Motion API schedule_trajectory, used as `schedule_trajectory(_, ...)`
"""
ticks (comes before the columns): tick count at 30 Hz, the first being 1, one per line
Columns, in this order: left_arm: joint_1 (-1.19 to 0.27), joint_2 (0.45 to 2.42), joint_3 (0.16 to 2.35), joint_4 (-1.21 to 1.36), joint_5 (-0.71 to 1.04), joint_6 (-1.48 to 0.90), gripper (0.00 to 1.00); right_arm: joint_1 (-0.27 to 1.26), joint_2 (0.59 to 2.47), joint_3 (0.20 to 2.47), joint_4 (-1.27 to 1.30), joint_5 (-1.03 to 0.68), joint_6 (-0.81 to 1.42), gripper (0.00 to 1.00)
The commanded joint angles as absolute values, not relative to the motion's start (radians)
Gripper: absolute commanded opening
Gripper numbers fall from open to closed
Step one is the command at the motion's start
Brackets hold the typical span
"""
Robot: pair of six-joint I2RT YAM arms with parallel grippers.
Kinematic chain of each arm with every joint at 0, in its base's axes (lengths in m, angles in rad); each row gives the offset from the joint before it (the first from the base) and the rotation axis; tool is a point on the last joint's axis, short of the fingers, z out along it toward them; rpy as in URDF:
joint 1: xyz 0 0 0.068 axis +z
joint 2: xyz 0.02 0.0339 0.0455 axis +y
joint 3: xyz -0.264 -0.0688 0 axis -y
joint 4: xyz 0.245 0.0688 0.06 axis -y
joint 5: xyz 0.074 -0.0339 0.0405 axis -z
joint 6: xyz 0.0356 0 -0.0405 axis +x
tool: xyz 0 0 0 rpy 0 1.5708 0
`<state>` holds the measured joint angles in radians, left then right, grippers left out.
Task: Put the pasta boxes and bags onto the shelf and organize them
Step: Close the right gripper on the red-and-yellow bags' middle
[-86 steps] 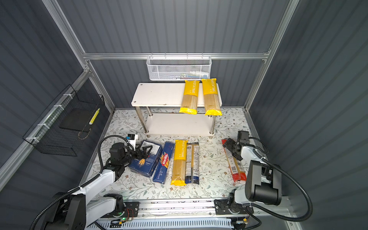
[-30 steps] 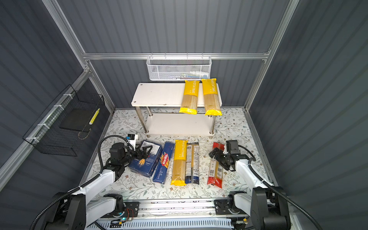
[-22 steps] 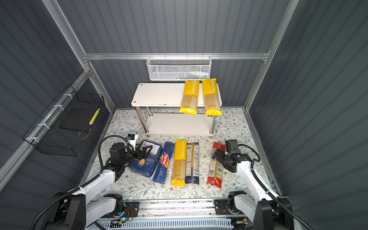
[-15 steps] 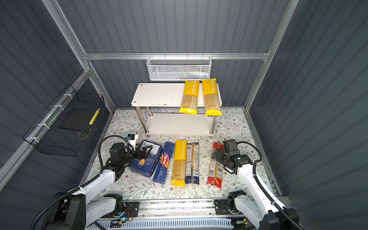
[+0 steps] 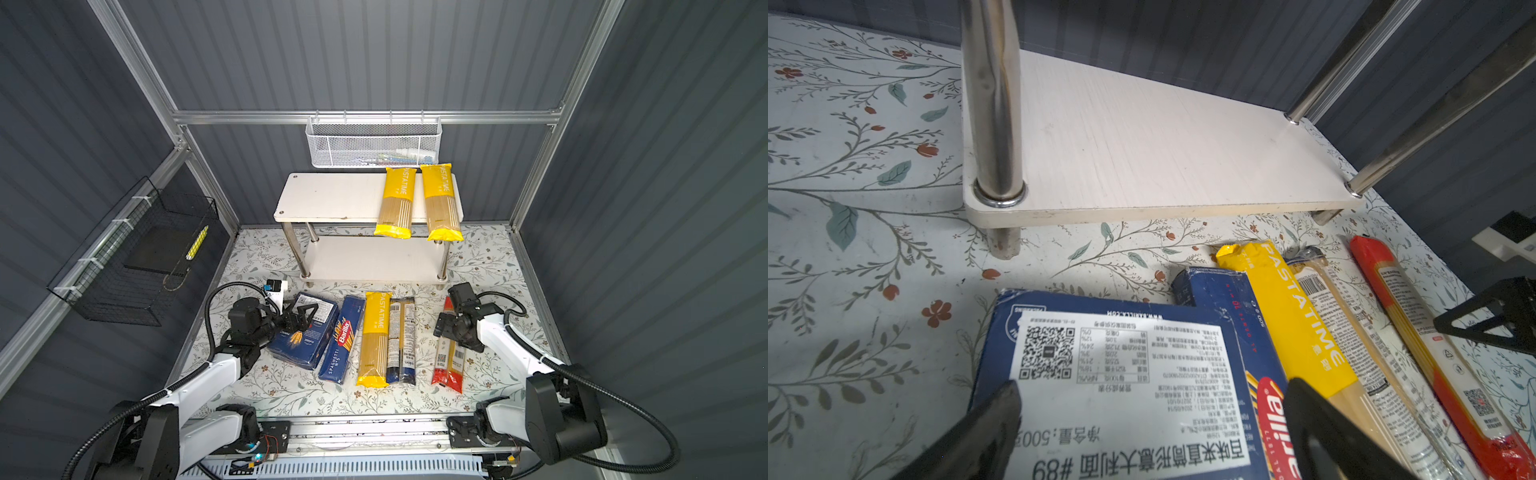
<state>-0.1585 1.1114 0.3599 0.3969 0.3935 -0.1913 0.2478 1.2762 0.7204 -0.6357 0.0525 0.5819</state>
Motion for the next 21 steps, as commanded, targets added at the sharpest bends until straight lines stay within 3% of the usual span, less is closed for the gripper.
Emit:
schedule_trajectory(1,-0.166,1.113,0.382,0.393,0.396,-0.180,0.99,0.252,1.299,0.749,-0.664,0.104,0.551,0.99)
schedule_trajectory(21,-0.166,1.113,0.380,0.395,0.396,-0.180,0.99,0.253,1.448,0.752,-0.578,0.059,0.562,0.99)
